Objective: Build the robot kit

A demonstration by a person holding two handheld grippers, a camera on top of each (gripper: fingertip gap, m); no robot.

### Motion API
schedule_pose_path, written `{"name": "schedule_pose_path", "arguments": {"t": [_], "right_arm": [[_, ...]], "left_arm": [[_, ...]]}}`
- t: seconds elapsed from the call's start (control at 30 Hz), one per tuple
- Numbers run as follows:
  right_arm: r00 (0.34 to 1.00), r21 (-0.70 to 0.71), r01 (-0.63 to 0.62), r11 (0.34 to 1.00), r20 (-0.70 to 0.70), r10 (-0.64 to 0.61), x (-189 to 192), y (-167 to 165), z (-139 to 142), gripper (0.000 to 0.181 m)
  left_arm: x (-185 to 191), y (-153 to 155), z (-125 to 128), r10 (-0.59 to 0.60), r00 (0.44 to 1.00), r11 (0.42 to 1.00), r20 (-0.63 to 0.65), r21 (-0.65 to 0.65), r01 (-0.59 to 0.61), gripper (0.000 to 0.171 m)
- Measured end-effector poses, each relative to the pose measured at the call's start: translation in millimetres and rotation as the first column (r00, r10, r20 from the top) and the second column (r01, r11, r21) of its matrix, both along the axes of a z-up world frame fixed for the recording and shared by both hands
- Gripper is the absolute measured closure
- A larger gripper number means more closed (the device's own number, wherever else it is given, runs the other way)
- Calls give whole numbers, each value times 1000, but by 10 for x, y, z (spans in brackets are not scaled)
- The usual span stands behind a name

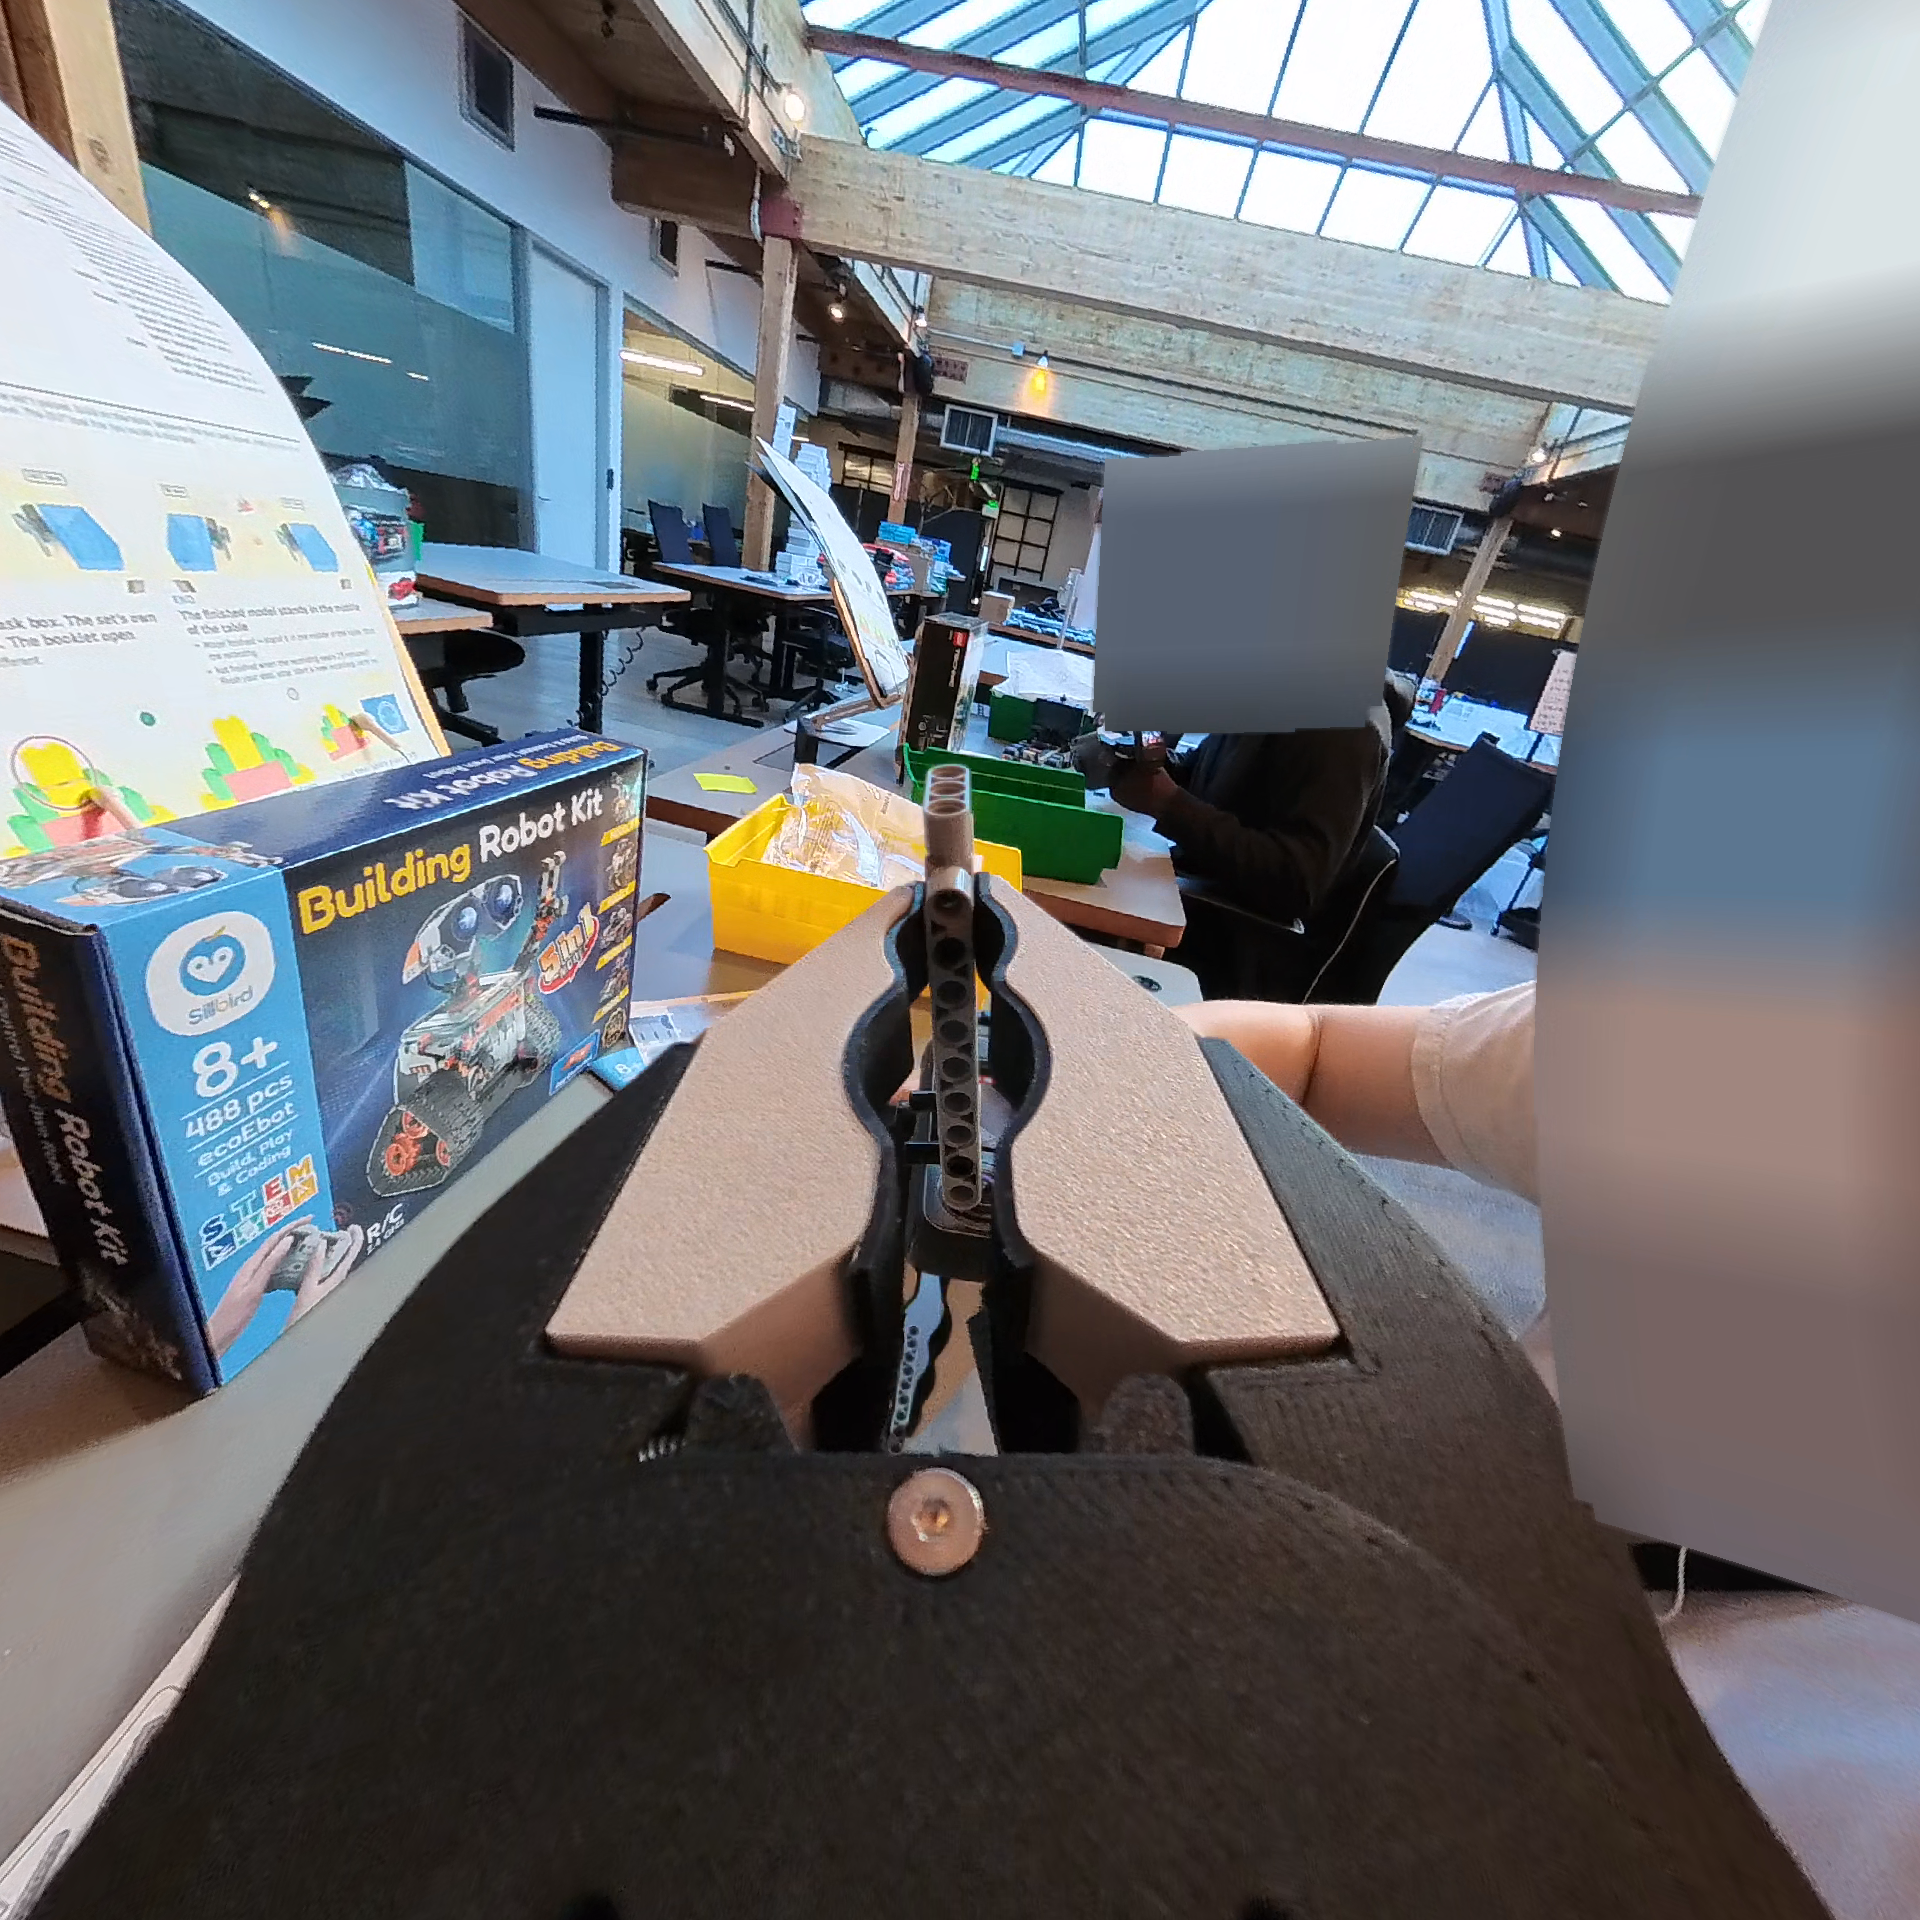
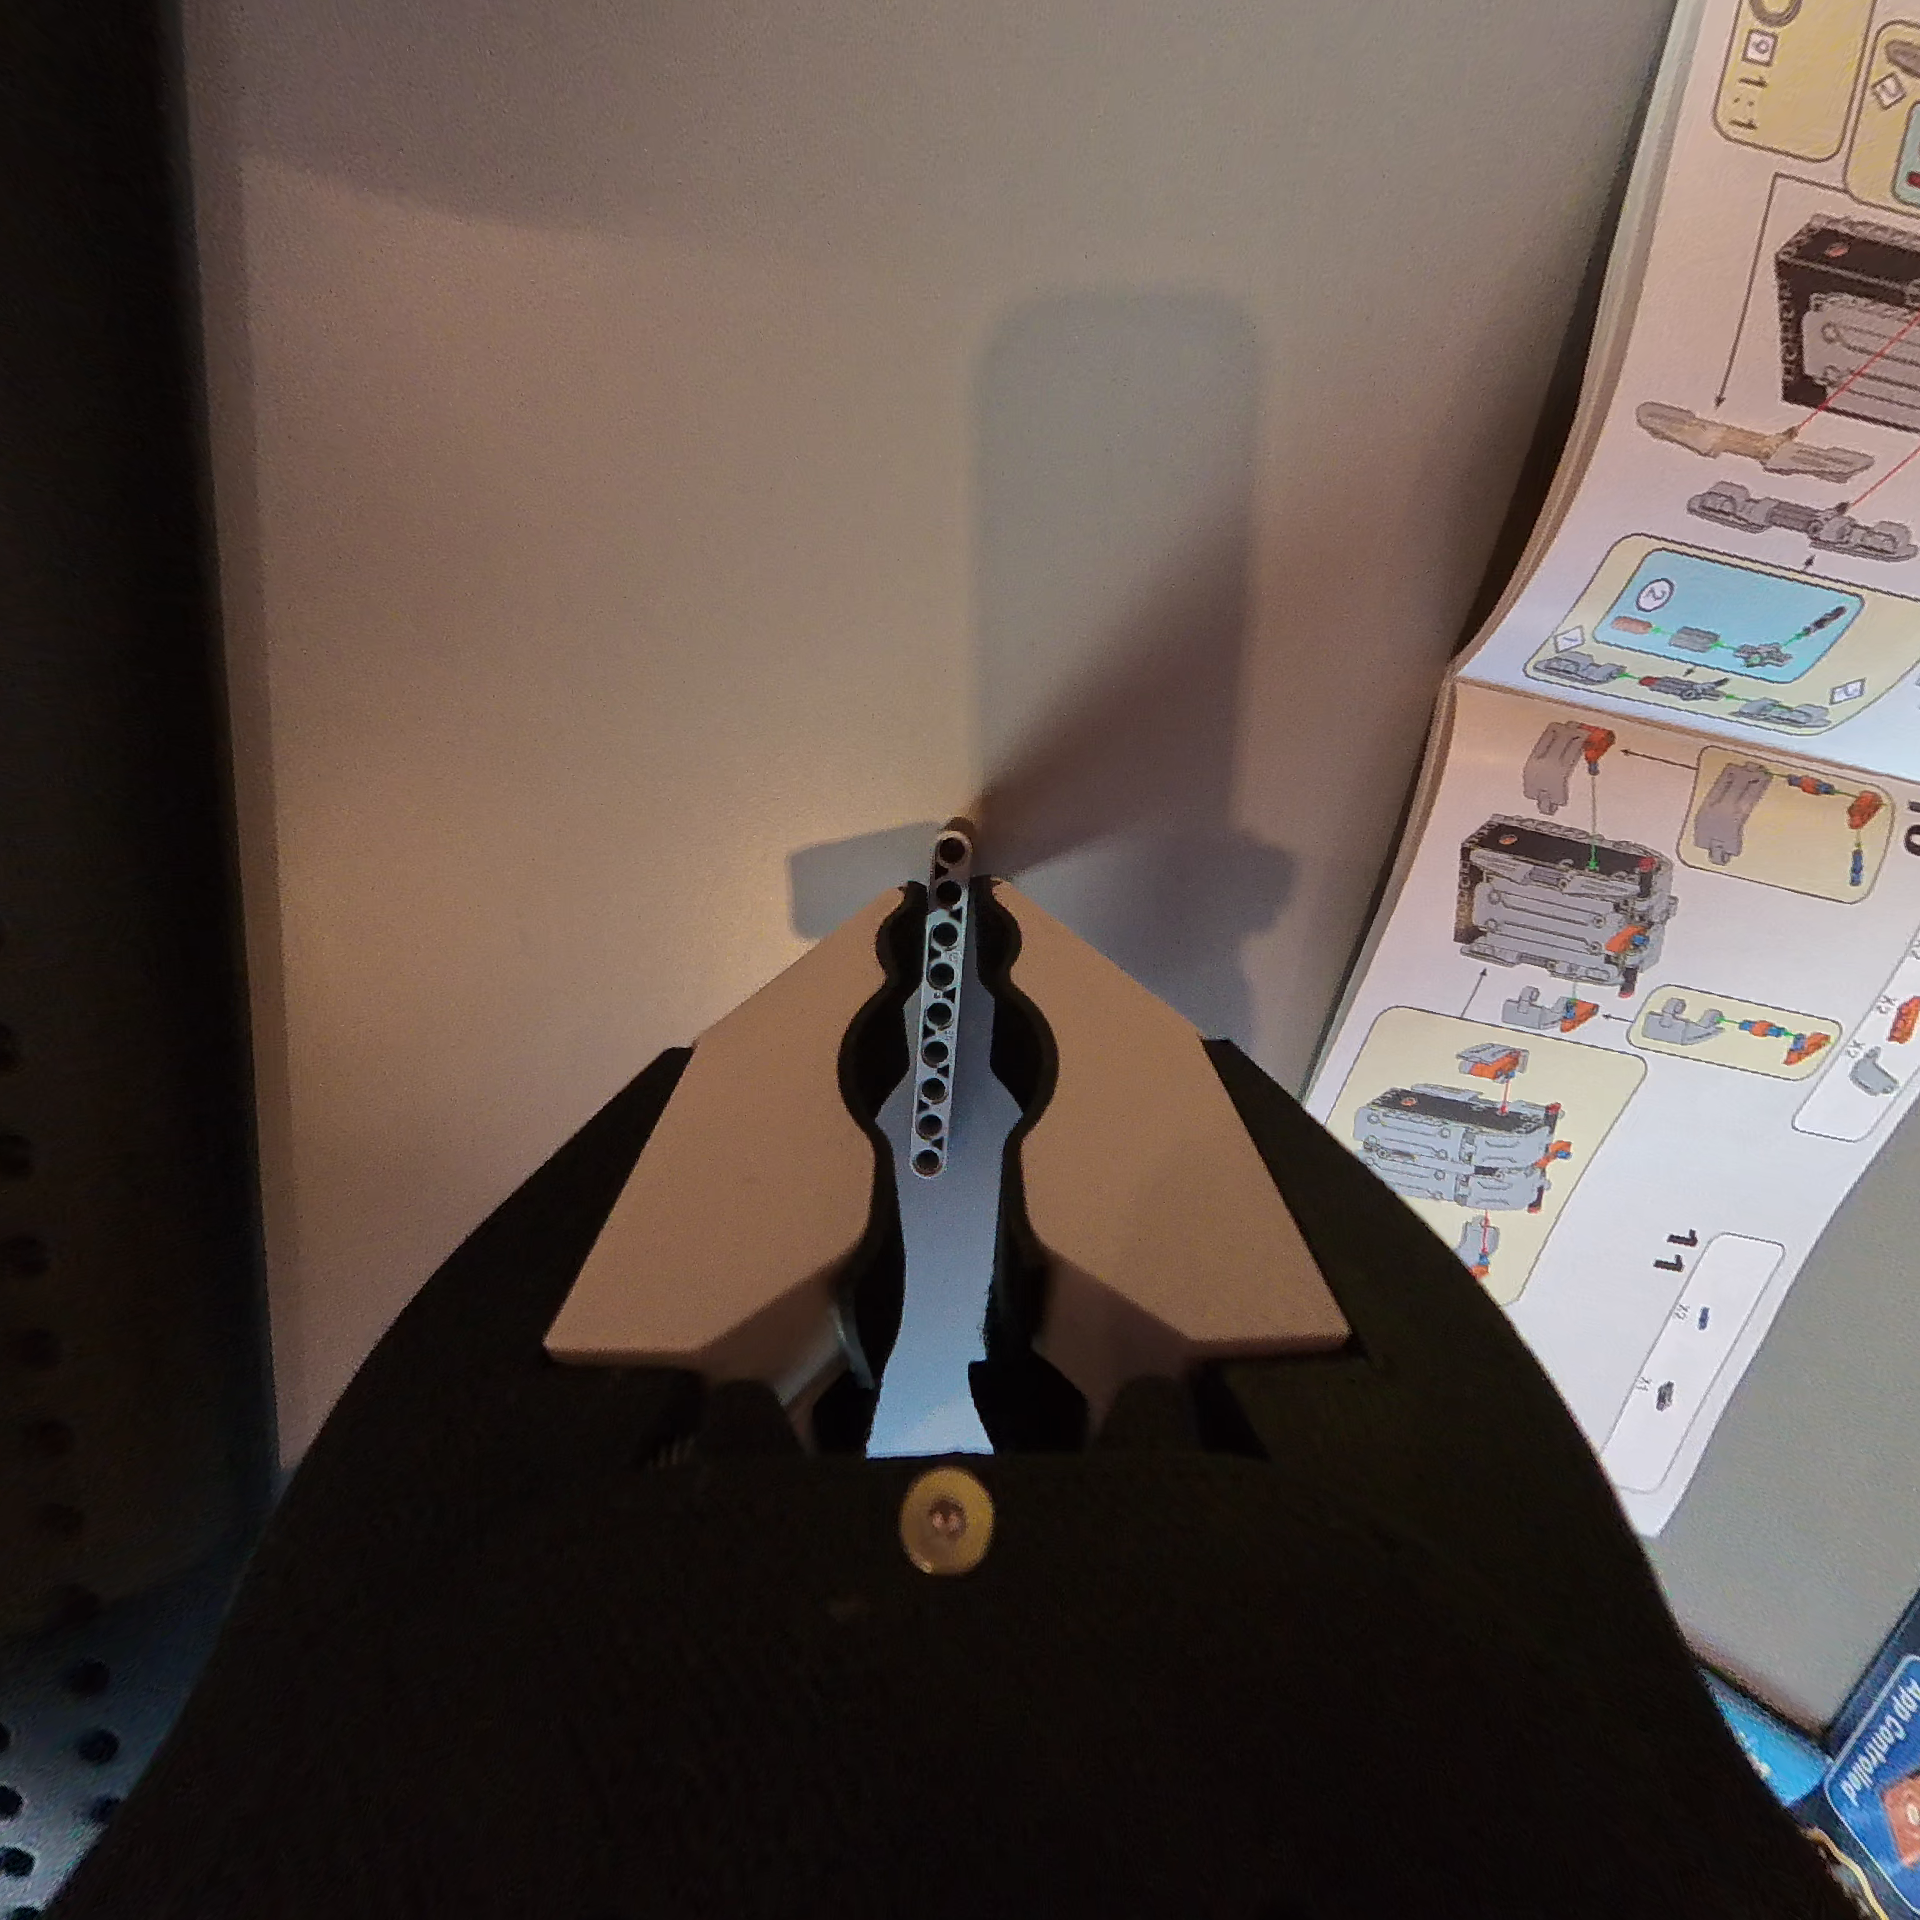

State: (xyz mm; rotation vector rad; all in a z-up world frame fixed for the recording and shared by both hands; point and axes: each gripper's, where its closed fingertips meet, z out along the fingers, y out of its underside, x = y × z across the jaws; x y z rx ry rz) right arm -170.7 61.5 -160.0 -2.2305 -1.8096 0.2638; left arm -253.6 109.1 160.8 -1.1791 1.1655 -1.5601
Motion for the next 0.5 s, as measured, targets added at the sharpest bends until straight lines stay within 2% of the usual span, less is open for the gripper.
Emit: {"name": "schedule_pose_path", "arguments": {"t": [0.27, 0.33, 0.4, 0.43, 0.47, 0.5], "right_arm": [[999, 4, 46, 999, -17, -46, 17, 42, 4, 175], [996, 49, 63, 997, -65, -60, 30, 87, 180, 174], [960, 124, 144, 982, -260, -108, 15, 243, 695, 175], [904, 149, 202, 968, -408, -126, 17, 330, 1083, 175], [804, 153, 263, 952, -581, -129, 30, 399, 1545, 175], [652, 117, 303, 946, -749, -117, 51, 413, 2042, 175]], "left_arm": [[0, -14, 4, -7, 1000, 1000, 4, -1, 7, 167], [1, -12, 2, -11, 1000, 1000, 7, -4, 11, 167], [28, -20, -14, -28, 1000, 1000, 2, -3, 28, 167], [56, -26, -18, -39, 999, 999, 3, -4, 39, 167], [96, -32, -11, -52, 999, 999, 9, -11, 52, 167], [148, -50, 1, -70, 997, 997, 16, -22, 70, 167]]}}
